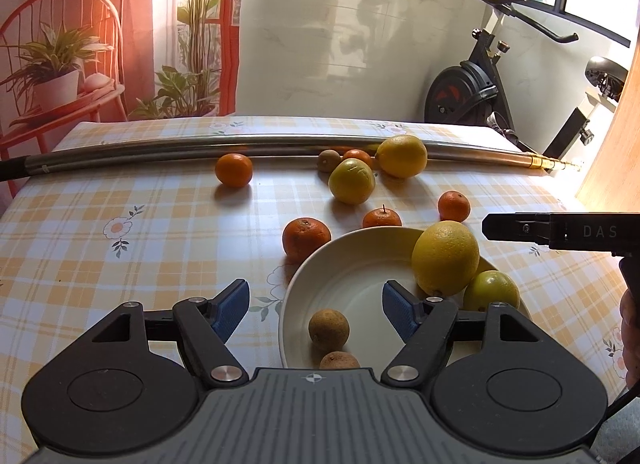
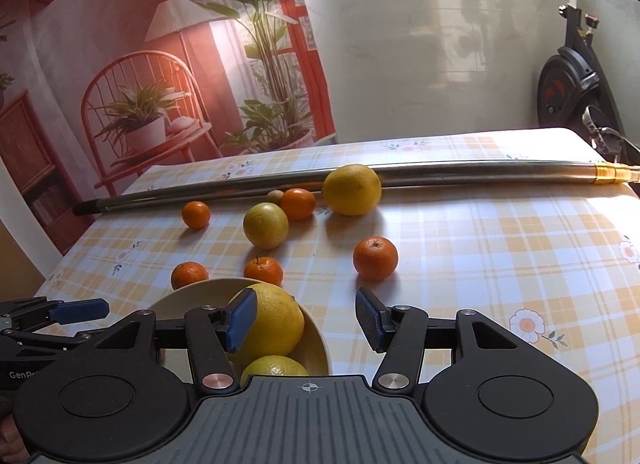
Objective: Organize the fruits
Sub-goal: 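Open the right gripper to set the grapefruit in the plate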
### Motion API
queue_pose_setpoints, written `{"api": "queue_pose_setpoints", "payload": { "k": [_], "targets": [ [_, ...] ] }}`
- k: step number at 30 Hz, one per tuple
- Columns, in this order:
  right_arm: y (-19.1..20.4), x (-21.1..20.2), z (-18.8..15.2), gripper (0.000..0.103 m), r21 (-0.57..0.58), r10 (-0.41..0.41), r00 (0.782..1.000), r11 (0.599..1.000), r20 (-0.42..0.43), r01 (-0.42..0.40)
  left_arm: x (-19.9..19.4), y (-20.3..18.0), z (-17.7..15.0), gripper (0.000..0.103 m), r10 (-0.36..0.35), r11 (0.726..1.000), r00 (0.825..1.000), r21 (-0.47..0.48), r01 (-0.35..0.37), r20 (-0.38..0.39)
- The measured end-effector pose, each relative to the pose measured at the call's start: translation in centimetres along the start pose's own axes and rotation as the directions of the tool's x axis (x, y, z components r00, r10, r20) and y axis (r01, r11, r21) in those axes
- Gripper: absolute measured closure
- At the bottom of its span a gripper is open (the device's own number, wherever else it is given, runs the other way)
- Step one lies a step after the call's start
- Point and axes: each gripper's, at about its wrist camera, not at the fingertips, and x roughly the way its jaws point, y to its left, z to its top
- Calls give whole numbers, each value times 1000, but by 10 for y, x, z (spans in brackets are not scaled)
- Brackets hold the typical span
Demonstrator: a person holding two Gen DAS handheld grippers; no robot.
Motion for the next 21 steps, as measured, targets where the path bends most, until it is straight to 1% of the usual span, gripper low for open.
{"api": "queue_pose_setpoints", "payload": {
  "k": [21],
  "targets": [
    [-6,0,-3,52,25,-18,1000,1000,-4,18,-1,1,0,27,2,1000,1000,-7,-2,-5]
  ]
}}
